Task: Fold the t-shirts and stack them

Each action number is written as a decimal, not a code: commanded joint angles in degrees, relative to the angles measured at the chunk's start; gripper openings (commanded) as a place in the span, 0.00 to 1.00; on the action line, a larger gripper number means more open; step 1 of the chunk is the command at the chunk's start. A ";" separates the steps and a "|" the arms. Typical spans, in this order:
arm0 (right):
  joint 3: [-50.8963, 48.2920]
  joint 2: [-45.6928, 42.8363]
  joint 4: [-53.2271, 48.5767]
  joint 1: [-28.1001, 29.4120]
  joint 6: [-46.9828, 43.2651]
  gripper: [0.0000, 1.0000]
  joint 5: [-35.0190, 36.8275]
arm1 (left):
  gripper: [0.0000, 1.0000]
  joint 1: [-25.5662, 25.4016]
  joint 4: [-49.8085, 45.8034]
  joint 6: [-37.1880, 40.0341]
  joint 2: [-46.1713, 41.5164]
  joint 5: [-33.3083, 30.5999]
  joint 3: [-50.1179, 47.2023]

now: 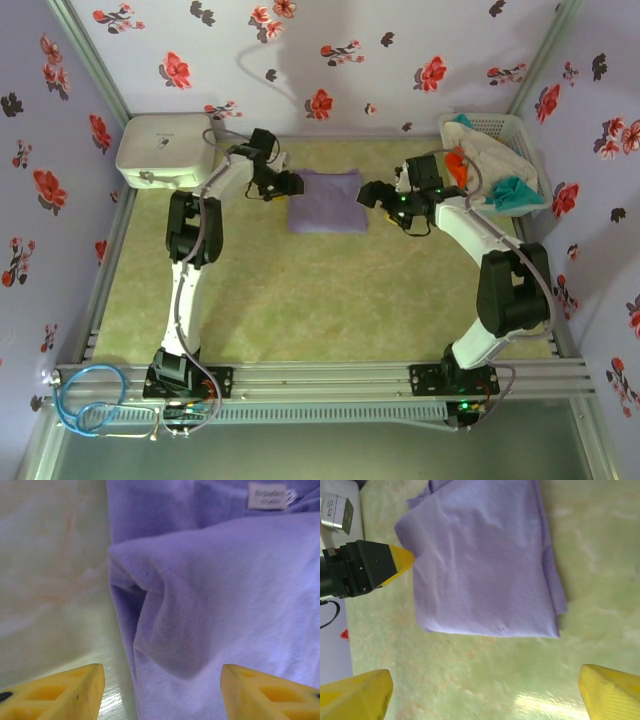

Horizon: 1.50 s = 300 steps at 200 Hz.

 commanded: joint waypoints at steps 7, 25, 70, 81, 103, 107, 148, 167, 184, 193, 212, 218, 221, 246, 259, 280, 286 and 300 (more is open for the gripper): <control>-2.72 -3.49 -2.21 -0.34 -2.36 0.96 3.09 | 0.62 -0.18 -2.27 -1.08 0.34 -1.28 0.51; -3.63 -3.92 -2.25 -0.55 -2.32 0.96 3.49 | 0.60 -0.59 -2.31 -2.27 0.37 -0.71 -0.05; -3.47 -4.35 -2.42 -0.72 -1.22 0.96 2.89 | 0.57 -2.11 -3.60 -3.67 0.85 0.04 -1.20; -3.46 -4.55 -2.45 -0.70 -1.37 0.96 3.25 | 0.56 -2.20 -3.84 -3.96 1.23 0.08 -1.29; -2.89 -4.59 -3.40 -0.68 -1.95 0.96 3.61 | 0.53 -2.33 -3.51 -4.00 1.34 0.43 -1.96; -2.89 -4.60 -3.45 -0.72 -1.92 0.96 3.55 | 0.53 -2.42 -3.32 -3.97 1.33 0.74 -2.04; -3.73 -4.55 -3.27 -0.71 -1.58 0.95 3.48 | 0.51 -2.64 -2.16 -4.46 1.32 2.94 -2.29; -4.30 -5.14 -3.05 -0.71 -1.48 0.95 3.71 | 0.49 -2.55 -2.35 -4.48 1.67 2.86 -1.96; -4.45 -5.43 -3.07 -0.73 -1.65 0.96 4.03 | 0.44 -2.48 -2.60 -4.73 2.20 2.88 -1.68; -4.45 -5.43 -3.17 -0.77 -1.74 0.95 4.07 | 0.38 -2.46 -2.77 -4.67 2.36 2.75 -1.61; -4.45 -5.24 -3.34 -0.80 -1.66 0.95 4.10 | 0.29 -2.51 -3.40 -4.27 2.19 1.52 -1.69; -4.52 -5.17 -3.25 -0.76 -1.66 0.95 4.08 | 0.26 -2.47 -3.80 -3.97 1.92 0.77 -1.78; -4.47 -5.24 -3.24 -0.76 -1.70 0.95 4.11 | 0.24 -2.51 -4.03 -3.85 1.76 0.42 -1.82; -4.55 -5.08 -3.07 -0.79 -1.51 0.94 4.27 | 0.07 -2.69 -5.86 -2.77 0.20 -3.19 -2.84; -4.57 -4.78 -2.84 -0.75 -1.39 0.94 4.21 | 0.00 -3.05 -7.07 -1.72 -1.24 -5.18 -3.67; -4.80 -4.47 -2.46 -0.81 -1.19 0.93 3.82 | 0.00 -3.78 -8.84 -0.21 -4.24 -8.51 -6.74; -4.79 -4.38 -2.39 -0.73 -1.19 0.93 3.80 | 0.00 -3.87 -9.00 0.03 -5.57 -8.97 -7.90; -4.79 -4.11 -2.32 -0.81 -1.20 0.93 3.64 | 0.00 -3.80 -9.00 0.37 -8.70 -10.94 -12.09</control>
